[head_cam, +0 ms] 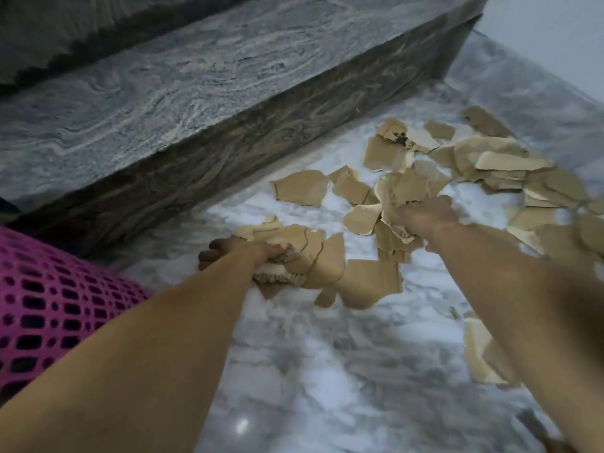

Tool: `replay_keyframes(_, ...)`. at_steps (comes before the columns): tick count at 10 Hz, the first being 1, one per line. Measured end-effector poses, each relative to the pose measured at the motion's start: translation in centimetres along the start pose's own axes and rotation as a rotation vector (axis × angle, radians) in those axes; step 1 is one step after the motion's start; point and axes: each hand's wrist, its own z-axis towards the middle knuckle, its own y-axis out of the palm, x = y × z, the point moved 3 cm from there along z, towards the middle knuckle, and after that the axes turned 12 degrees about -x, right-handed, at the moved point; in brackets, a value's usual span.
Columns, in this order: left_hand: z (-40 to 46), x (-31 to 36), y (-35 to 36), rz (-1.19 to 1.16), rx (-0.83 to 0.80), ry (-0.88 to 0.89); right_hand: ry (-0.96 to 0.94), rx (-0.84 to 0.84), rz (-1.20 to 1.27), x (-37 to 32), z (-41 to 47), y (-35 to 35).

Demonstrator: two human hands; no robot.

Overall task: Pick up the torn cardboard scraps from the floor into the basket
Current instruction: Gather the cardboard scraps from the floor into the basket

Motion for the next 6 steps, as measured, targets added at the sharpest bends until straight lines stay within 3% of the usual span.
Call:
replay_keyframes(2, 0.9, 0.3, 1.7, -0.043, 0.086, 0.067, 0.111, 0.085, -0.269, -0.7, 1.9, 1.9)
replay_keyframes(3, 1.0, 0.8, 1.4, -0.053, 0.077, 0.072, 0.143, 0.135, -0.048, -0.7, 2.0, 2.5)
replay_keyframes(4, 1.1, 1.2, 1.4, -0.112, 0.032, 0.079, 0.138, 0.051, 0.329, -0.3, 2.7, 2.9)
replay_keyframes(6, 0.6, 1.8, 1.9, -0.335, -0.038, 0.163, -0.009, -0.057, 0.520, 0.7, 2.7, 2.0)
